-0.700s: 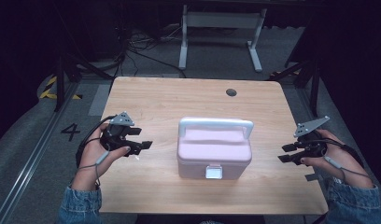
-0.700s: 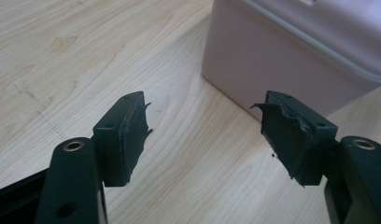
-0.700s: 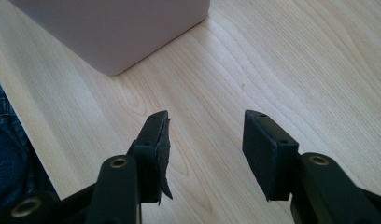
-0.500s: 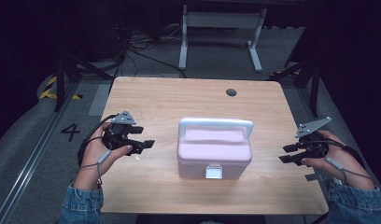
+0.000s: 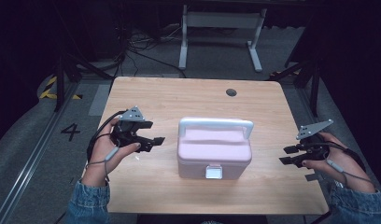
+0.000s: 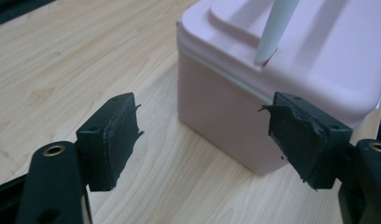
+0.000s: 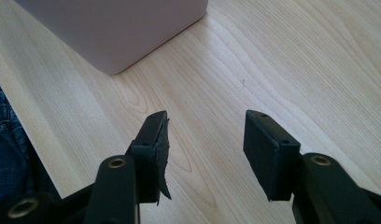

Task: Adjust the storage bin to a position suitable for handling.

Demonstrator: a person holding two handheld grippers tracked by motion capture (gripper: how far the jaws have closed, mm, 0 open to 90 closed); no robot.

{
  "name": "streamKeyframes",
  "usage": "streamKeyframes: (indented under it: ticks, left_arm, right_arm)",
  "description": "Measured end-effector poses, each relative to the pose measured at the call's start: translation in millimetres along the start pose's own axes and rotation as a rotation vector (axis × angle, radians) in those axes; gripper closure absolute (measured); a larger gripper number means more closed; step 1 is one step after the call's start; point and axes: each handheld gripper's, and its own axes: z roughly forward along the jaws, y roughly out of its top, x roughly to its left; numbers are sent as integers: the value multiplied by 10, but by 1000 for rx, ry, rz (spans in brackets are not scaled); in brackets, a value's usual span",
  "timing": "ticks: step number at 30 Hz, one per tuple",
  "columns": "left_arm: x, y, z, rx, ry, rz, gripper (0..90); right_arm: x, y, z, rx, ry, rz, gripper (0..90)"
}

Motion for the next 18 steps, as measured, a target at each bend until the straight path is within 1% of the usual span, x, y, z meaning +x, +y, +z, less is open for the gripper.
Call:
streamKeyframes:
  ticks: [4, 6, 9, 10, 11, 12, 13, 15, 16, 17, 18]
  left_arm:
    - [-62, 88, 84, -28, 0, 25, 202]
    - [-88, 131, 126, -31, -17, 33, 199]
    - [-135, 190, 208, -63, -40, 37, 199]
    - [-143, 206, 227, -70, -37, 45, 200]
    - [-160, 233, 261, -84, -45, 63, 210]
    - [-169, 250, 279, -92, -46, 75, 239]
    - [-196, 287, 332, -99, -67, 78, 268]
    - [-210, 319, 387, -103, -65, 90, 273]
    - [-210, 319, 387, -103, -65, 90, 278]
    - [-224, 344, 438, -106, -75, 92, 280]
    - [-224, 344, 438, -106, -75, 92, 281]
  right_arm:
    - [11, -25, -8, -6, -5, 12, 506]
    - [16, -36, -16, -11, -6, 15, 506]
    - [26, -59, -27, -15, -9, 23, 506]
    - [27, -65, -29, -17, -11, 23, 506]
    - [28, -68, -29, -16, -13, 23, 506]
    - [30, -70, -24, -17, -18, 22, 506]
    - [34, -72, -13, -21, -16, 18, 507]
    - [40, -73, 0, -20, -13, 20, 506]
    - [40, -73, 0, -20, -13, 20, 506]
    - [44, -74, 12, -17, -15, 23, 506]
    - [44, -75, 19, -18, -16, 21, 506]
